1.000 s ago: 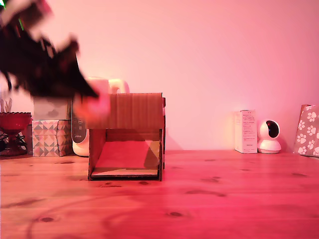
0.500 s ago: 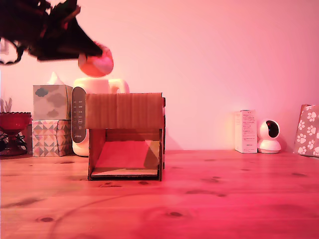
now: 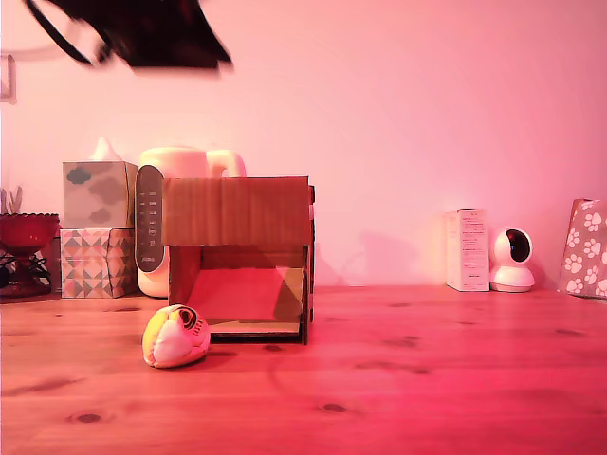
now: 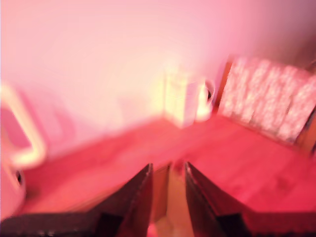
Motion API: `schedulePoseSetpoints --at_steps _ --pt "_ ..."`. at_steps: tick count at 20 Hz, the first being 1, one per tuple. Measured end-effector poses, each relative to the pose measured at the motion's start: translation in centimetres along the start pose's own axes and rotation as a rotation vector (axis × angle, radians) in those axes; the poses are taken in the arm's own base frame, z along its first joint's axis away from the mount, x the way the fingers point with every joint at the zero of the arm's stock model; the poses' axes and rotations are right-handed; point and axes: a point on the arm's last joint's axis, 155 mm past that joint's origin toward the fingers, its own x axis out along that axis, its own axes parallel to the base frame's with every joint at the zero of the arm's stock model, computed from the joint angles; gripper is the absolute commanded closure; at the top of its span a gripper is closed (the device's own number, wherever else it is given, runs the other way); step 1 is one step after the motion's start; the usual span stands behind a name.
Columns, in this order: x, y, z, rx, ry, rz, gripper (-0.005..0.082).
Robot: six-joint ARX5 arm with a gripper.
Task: Drop the footbag into the cardboard dice tower
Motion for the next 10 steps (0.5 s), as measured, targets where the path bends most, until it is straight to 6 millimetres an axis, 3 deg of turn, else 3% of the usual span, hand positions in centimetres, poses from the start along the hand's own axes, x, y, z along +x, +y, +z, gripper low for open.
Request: schedulePoseSetpoints --at_steps 2,7,10 --pt "0.3 0.1 -0.7 -0.012 0.041 0.001 0.0604" --pt "-0.8 -0.3 2.0 -0.004 0.015 -0.003 0.0609" --pt "-1.7 -0.6 0.9 -0.02 0.076 -0.003 0.0666"
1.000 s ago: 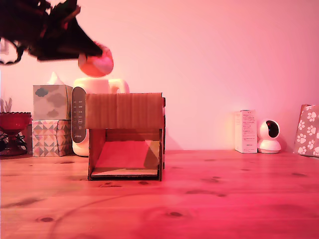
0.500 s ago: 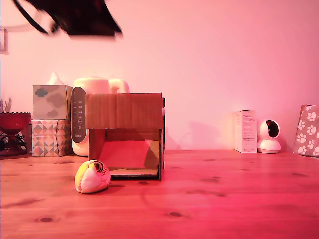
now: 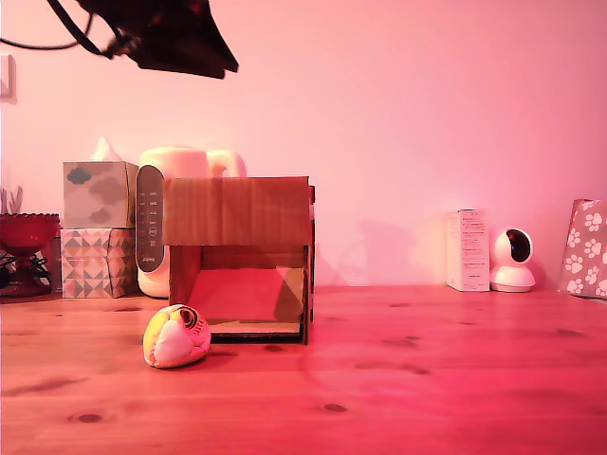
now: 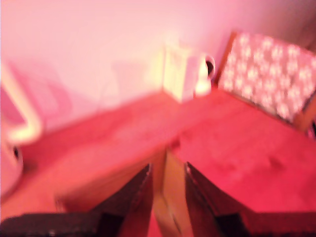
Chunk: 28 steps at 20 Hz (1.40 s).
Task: Drop the footbag into the cardboard dice tower
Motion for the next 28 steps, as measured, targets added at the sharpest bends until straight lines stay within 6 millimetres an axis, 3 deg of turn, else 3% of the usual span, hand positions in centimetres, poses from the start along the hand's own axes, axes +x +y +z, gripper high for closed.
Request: schedulePoseSetpoints --at_steps 4,9,13,26,28 --pt "-1.3 -0.8 -2.7 -0.007 0.123 -0.026 0.0676" --pt "-2.8 -1.8 -3.7 -0.011 0.141 -0.056 0.0677" --pt "-3.3 -2.0 -5.6 -0.016 0.155 -0.056 0.0677" --pt "-3.3 -2.3 -5.4 -0.015 0.145 -0.073 0.0678" --pt "-3.3 -2.3 -5.5 -0.016 0.146 -0.073 0.0742"
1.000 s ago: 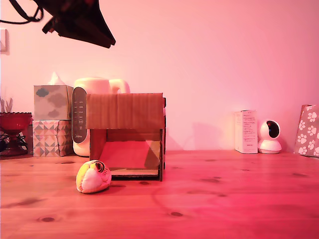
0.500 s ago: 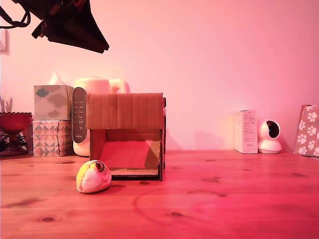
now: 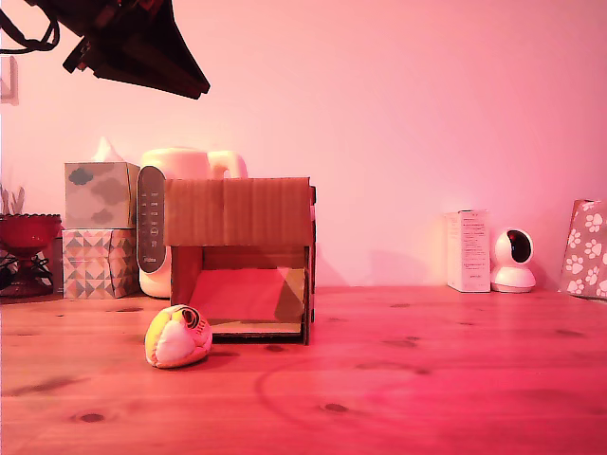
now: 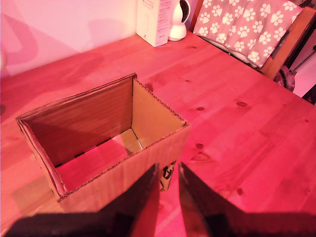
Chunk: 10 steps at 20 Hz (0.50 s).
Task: Drop the footbag into the cardboard dice tower
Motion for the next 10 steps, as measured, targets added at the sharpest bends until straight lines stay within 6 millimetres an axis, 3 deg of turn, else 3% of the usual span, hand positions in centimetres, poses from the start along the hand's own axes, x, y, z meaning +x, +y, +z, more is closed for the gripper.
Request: schedulePoseSetpoints --at_steps 1,10 --pt "0.0 0.0 0.0 0.001 -0.002 0.0 0.0798" --pt "-1.1 -0.5 -3.8 0.023 -0.093 0.001 0.0791"
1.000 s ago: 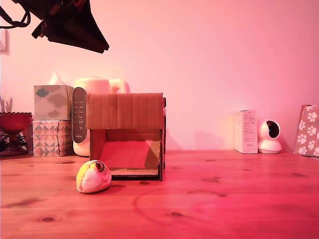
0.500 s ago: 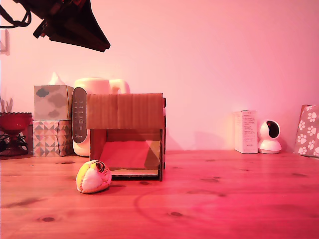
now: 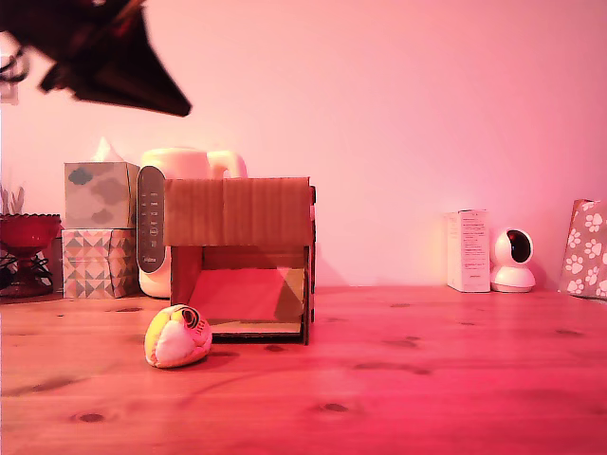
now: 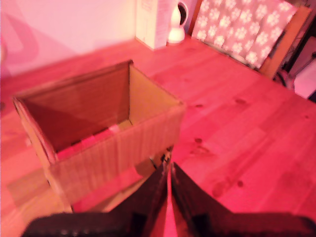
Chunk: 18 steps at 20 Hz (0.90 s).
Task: Drop the footbag into the cardboard dice tower
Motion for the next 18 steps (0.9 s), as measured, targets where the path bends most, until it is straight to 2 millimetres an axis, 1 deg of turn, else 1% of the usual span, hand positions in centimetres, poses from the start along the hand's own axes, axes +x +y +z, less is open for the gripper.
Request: schedulePoseSetpoints --at_steps 2,5,8,12,13,17,18 --pt "-0.8 -0.3 -1.2 0.012 -0.035 0.001 0.0791" --pt "-1.8 -0.6 -3.6 -0.002 -0.072 0.006 0.0791" --pt "-2.7 -0.8 -6.6 -0.024 -0.084 0.014 0.0791" --pt "-2.9 -0.6 -10.8 -0.062 -0.041 0.028 0.0791" --pt "-2.8 -0.6 -11.5 -0.068 -0.026 0.033 0.0791" --pt "-2.4 0.3 -12.3 -0.078 -0.001 0.069 0.0784" --pt "-2.2 0.5 -12.6 -0.081 0.009 0.079 0.0724"
